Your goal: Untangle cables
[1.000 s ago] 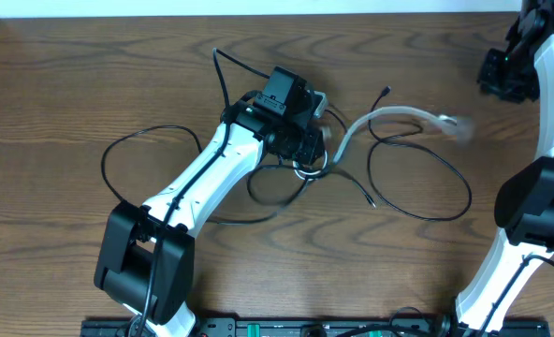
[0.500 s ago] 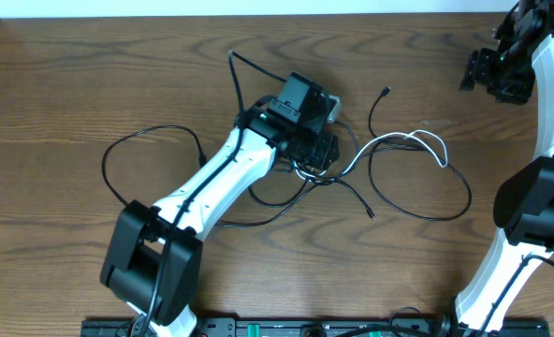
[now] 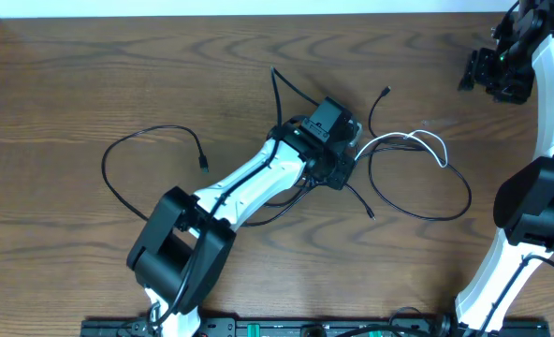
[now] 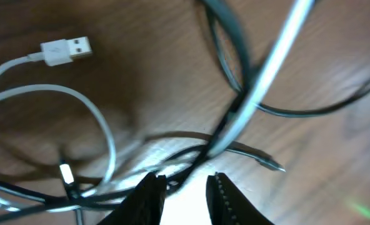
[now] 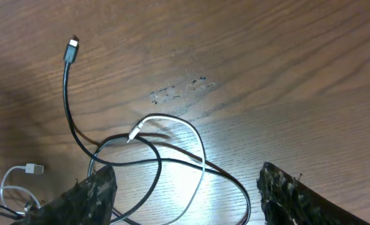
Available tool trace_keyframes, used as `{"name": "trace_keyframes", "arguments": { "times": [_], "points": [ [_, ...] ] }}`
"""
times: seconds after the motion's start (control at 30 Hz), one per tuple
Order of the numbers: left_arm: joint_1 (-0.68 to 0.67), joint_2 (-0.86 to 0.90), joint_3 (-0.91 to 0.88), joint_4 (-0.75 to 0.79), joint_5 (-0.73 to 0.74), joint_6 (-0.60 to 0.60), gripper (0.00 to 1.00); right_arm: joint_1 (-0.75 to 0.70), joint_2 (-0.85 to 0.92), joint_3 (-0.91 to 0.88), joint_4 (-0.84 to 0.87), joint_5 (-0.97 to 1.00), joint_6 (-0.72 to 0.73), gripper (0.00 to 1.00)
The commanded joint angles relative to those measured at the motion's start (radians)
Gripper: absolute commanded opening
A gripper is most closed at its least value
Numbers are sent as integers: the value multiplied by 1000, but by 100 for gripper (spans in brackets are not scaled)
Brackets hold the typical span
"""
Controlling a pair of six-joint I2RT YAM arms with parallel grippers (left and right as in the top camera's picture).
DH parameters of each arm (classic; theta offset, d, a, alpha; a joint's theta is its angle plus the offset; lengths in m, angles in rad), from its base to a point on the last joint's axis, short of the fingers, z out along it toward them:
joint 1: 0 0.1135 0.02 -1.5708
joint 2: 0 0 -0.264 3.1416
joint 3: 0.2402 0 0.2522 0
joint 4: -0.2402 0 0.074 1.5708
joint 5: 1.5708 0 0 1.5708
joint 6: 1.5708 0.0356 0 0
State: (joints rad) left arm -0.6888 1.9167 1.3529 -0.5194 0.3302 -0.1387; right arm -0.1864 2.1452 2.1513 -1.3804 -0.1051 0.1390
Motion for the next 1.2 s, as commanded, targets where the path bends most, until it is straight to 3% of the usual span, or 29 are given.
{"name": "trace_keyframes", "arguments": {
  "times": [0.0, 0.5, 0.53, 0.6, 0.7, 0.93, 1.17],
  "points": [
    [5, 34, -10, 6, -47, -10, 27, 5, -5, -1, -7, -11, -24, 69],
    [7, 103, -10, 62, -55, -37, 27, 18, -5, -1, -8, -15, -40, 69],
    [10, 103, -10, 62, -55, -42, 25, 19, -5, -1, -8, -15, -40, 69],
    [19, 103, -10, 61, -55, -61, 8, 22, -5, -1, -8, -15, -41, 69],
    [25, 99, -9, 61, -49, -70, 8, 25, -5, -1, -8, -42, -60, 69],
    [81, -48, 56, 35, 133, -96, 7, 47, -5, -1, -27, -338, -251, 69],
    [233, -273, 87, 39, 196, -380, 7, 91, -5, -1, -70, -747, -501, 72]
  ]
}}
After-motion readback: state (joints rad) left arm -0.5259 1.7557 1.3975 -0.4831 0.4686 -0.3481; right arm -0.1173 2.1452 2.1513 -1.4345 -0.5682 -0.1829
